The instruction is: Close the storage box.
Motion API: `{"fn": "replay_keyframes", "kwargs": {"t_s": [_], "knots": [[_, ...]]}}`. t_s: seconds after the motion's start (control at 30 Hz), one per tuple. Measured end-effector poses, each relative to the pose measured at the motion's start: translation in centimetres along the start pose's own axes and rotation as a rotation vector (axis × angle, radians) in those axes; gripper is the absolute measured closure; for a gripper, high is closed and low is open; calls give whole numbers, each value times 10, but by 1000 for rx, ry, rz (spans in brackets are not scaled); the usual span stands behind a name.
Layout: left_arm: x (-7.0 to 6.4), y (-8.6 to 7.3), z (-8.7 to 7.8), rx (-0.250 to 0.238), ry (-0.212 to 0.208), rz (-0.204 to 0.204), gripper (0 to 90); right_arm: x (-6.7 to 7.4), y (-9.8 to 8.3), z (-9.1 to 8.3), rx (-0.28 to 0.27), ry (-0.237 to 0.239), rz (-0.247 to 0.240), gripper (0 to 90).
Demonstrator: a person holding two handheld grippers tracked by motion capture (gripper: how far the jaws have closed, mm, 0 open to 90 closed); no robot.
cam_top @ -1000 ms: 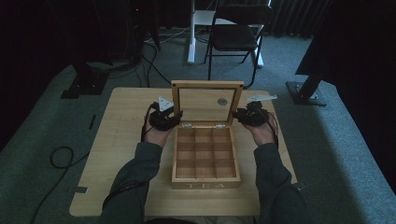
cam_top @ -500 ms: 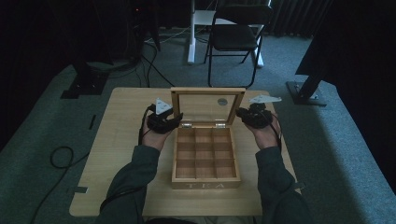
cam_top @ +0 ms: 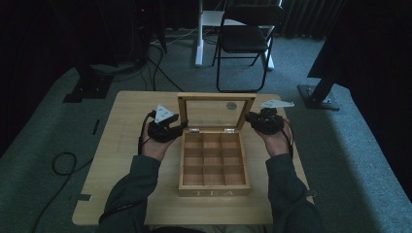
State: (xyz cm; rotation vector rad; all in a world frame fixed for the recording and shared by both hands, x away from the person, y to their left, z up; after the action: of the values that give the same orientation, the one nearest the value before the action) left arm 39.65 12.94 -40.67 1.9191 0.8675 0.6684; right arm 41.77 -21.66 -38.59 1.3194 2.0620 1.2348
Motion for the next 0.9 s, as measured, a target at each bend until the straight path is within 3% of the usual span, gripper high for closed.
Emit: {"fn": "replay_keyframes", "kwargs": {"t_s": [0.2, 0.47, 0.9], "knots": [[-1, 7, -10, -4, 18, 2, 680, 2, 0, -3, -3, -1, -8, 750], [-4, 11, -18, -18, 17, 20, 766, 4, -5, -7, -7, 2, -15, 752], [-7, 11, -27, -30, 24, 17, 770, 8, -12, -15, -6, 12, -24, 753]]}}
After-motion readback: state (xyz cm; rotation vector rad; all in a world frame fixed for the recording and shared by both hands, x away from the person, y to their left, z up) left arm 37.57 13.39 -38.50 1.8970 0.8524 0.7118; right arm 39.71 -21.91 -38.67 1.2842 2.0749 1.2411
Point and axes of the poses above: each handheld gripper's, and its own axes: z roughly forward along the jaws, y roughly out of its top, x roughly to its left, the point moved 1 cm from there along z, roughly forward along the jaws, and after that the axes turned 6 degrees about z, right-handed, at the moved point
